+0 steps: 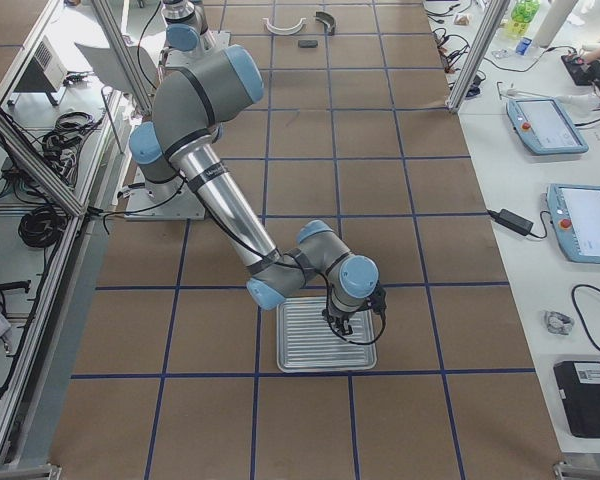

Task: Place bearing gear from tray to pile

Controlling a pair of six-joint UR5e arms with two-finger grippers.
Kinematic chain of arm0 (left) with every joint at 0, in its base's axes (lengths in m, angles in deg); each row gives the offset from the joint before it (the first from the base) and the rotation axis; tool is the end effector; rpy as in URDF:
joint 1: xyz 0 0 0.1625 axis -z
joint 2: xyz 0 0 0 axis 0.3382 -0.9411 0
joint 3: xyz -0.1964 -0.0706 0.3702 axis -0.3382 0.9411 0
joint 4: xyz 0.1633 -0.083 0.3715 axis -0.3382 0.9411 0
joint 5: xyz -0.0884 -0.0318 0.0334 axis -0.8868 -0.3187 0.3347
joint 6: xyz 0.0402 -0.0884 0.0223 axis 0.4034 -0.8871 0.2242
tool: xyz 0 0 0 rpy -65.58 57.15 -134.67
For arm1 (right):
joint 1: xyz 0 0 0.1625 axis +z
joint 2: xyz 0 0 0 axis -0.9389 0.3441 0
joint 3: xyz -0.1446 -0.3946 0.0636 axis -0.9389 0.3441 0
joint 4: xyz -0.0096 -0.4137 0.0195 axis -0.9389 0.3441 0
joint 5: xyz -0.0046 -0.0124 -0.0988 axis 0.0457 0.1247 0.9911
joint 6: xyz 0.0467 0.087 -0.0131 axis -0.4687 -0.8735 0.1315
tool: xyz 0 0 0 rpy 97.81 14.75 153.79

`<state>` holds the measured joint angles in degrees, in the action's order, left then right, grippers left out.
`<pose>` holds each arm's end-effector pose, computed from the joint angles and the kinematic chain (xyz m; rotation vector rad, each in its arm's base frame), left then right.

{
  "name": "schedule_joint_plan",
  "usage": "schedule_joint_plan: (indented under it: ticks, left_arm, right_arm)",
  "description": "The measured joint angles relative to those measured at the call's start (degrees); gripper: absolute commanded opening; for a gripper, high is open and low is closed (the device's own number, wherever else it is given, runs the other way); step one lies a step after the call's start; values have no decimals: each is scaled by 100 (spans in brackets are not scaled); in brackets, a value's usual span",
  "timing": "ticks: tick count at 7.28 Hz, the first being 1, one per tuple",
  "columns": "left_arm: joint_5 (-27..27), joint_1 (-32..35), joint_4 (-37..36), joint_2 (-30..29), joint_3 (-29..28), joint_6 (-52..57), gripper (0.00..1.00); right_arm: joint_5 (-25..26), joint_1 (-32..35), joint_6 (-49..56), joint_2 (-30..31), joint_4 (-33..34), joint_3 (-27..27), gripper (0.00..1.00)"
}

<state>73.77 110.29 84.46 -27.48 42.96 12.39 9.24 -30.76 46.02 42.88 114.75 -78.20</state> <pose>-0.1421 -0.4854 0.5038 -0.0720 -3.0954 0.1509 -0.4526 -0.5371 0.1799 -0.2434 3.1012 0.0728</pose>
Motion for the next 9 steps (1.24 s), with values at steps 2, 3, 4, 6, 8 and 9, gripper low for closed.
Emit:
schedule_joint_plan:
  ticks: [2,3,4,6,8,9]
  left_arm:
    - [0,0,0,0,0,0,100]
    - [0,0,0,0,0,2,100]
    - [0,0,0,0,0,4,100]
    - [0,-4,0,0,0,1,100]
    - [0,-1,0,0,0,0,100]
    - [0,-1,0,0,0,2,100]
  right_arm:
    - [7,-6,-6,13,-15,-5,52]
    - [22,-25,-7,19,-31,-9,52]
    - [49,-51,-7,27,-48,-12,52]
    - [82,-71,-7,38,-103,-15,48]
    - [88,-75,-11,41,-120,-15,38]
    - [89,-74,-9,41,-118,-14,38]
